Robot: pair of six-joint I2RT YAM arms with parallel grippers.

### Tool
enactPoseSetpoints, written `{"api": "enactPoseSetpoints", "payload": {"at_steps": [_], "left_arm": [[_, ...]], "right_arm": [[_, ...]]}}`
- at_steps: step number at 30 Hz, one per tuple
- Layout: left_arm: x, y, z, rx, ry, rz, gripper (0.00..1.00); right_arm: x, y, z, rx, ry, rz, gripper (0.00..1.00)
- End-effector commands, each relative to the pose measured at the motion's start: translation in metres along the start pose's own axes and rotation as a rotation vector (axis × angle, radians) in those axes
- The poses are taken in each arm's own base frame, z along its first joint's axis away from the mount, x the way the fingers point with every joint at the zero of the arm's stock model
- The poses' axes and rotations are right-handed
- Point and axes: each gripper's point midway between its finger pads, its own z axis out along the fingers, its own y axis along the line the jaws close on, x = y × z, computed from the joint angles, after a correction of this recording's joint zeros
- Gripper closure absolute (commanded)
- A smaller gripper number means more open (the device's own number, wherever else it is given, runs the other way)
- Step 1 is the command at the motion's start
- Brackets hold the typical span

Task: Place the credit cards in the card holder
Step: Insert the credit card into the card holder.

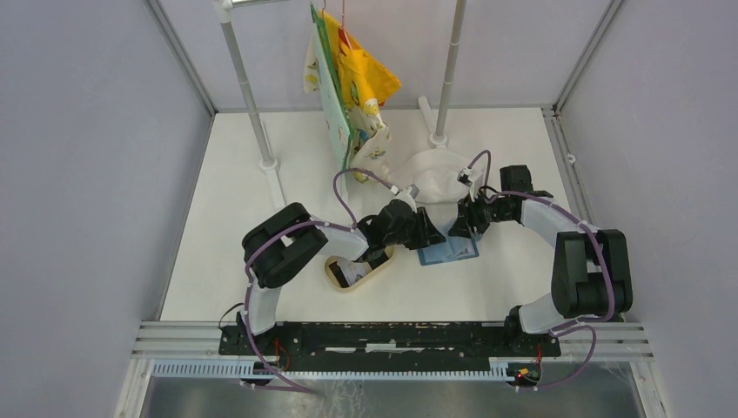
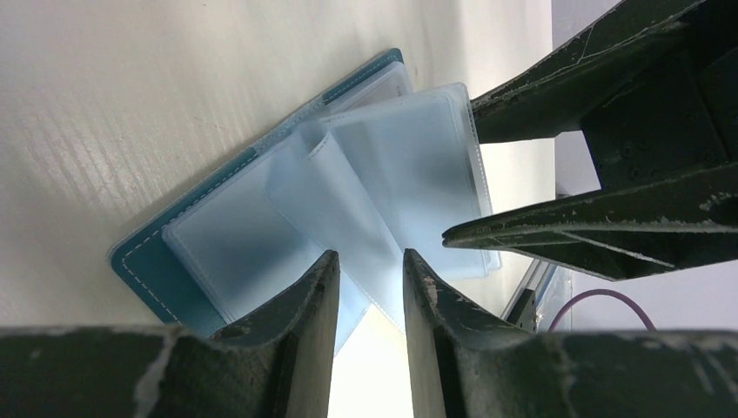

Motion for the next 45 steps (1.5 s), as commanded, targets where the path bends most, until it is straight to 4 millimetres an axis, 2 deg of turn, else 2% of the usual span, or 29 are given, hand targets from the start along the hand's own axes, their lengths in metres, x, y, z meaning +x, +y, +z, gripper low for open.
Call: {"api": "enactPoseSetpoints", "payload": {"at_steps": [1,10,19,24,35,36,38,41,45], "left_arm": [[-0.015,-0.013,-0.001,0.030,-0.037,-0.012,0.61],[-0.022,-0.012,-0.009,-0.006,-0.062,0.025,0.61],[-0.041,-0.013,-0.041,-0.096,-0.141,0.133,0.60],[-0.047,-0.024,-0.057,-0.105,-0.171,0.212,0.60],[-0.065,-0.048,-0.098,-0.071,-0.274,0.313,0.59],[-0.066,-0.050,-0.101,-0.067,-0.281,0.318,0.59],[-0.066,-0.052,-0.106,-0.056,-0.288,0.327,0.59],[-0.061,-0.054,-0.106,-0.020,-0.276,0.324,0.59],[-0.049,-0.046,-0.093,-0.003,-0.242,0.291,0.59]], "right_arm": [[-0.013,-0.013,-0.012,0.078,-0.014,-0.056,0.53],[-0.005,-0.021,-0.011,0.108,0.020,-0.029,0.74],[0.003,-0.034,-0.013,0.157,0.043,-0.003,0.79],[0.006,-0.033,-0.011,0.139,0.053,0.005,0.77],[0.016,-0.036,-0.008,0.130,0.094,-0.002,0.58],[0.016,-0.040,-0.012,0.132,0.079,0.017,0.56],[0.012,-0.033,-0.011,0.085,0.052,0.025,0.56],[0.007,-0.022,-0.009,0.021,0.017,0.028,0.55],[0.000,-0.008,-0.009,-0.047,-0.021,0.027,0.52]]}}
